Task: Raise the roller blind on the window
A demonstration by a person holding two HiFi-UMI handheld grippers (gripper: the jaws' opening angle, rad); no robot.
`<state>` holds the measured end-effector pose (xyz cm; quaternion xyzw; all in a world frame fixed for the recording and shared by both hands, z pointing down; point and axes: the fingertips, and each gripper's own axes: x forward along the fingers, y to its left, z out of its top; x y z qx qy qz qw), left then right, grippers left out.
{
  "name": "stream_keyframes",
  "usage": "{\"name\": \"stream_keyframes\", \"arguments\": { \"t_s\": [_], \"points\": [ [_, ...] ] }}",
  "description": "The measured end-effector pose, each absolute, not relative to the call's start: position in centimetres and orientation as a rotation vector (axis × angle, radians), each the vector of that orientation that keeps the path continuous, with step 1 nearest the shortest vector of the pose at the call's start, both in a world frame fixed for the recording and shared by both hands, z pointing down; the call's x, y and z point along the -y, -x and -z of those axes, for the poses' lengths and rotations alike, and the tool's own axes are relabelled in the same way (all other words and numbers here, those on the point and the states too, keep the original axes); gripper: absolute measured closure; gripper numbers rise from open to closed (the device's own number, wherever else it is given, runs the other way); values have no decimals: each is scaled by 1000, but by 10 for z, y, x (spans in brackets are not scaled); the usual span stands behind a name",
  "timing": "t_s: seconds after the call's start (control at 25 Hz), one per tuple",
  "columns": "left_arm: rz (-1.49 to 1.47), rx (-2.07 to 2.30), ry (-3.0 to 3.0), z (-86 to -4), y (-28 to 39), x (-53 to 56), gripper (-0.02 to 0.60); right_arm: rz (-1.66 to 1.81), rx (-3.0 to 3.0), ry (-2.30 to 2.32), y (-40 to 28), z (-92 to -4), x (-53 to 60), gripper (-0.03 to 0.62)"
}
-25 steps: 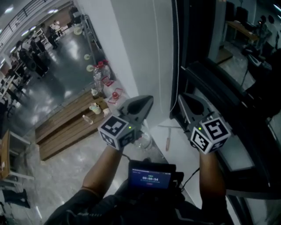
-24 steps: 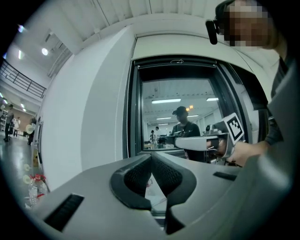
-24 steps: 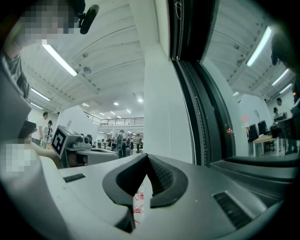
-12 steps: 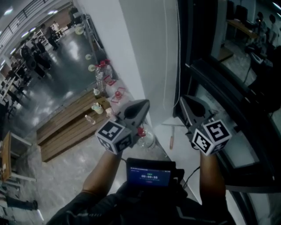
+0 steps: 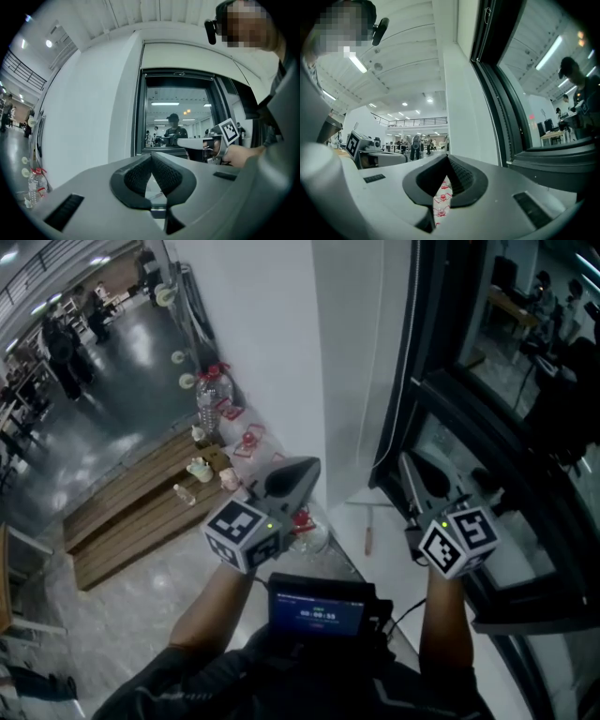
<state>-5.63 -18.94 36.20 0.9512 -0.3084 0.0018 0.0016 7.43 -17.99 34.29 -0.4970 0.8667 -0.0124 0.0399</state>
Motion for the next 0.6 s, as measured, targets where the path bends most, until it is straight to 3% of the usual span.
{"name": "stream_keyframes", "arguments": {
  "t_s": [0.6],
  "points": [
    [-2, 930, -2979, -369, 84, 180, 589, 77, -2671, 1587, -47, -355, 168, 577]
  ]
}}
